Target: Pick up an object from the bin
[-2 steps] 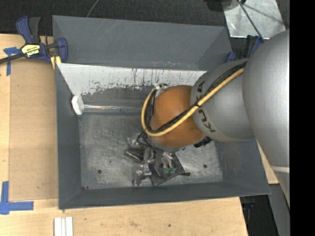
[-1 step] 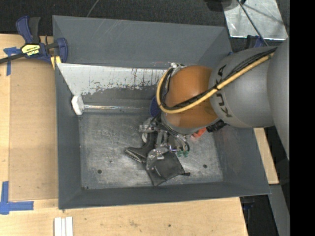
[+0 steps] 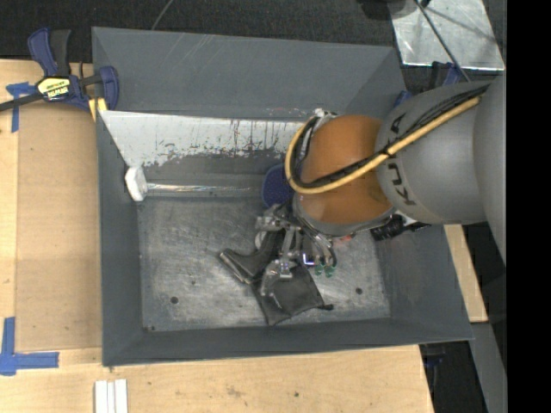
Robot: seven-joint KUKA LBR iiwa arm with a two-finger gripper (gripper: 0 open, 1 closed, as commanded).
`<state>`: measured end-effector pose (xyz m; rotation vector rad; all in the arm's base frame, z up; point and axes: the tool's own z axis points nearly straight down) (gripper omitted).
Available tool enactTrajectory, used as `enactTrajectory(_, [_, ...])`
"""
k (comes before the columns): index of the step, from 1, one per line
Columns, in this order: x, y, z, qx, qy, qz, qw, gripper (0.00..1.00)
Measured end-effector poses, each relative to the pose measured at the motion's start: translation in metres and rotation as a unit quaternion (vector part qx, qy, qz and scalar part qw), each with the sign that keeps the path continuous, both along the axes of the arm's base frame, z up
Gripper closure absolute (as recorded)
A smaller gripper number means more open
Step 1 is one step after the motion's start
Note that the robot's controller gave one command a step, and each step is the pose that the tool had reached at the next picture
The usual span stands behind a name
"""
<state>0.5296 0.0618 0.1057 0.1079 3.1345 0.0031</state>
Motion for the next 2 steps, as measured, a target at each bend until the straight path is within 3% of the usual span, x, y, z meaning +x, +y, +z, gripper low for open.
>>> enactTrajectory(1, [0.016,-0.011,-0.029,0.000,-0.0097,0.212,0.9773,0.00])
enactTrajectory(2, [0.045,-0.031,-0.031,0.000,-0.0044,0.386,0.9223,0.00])
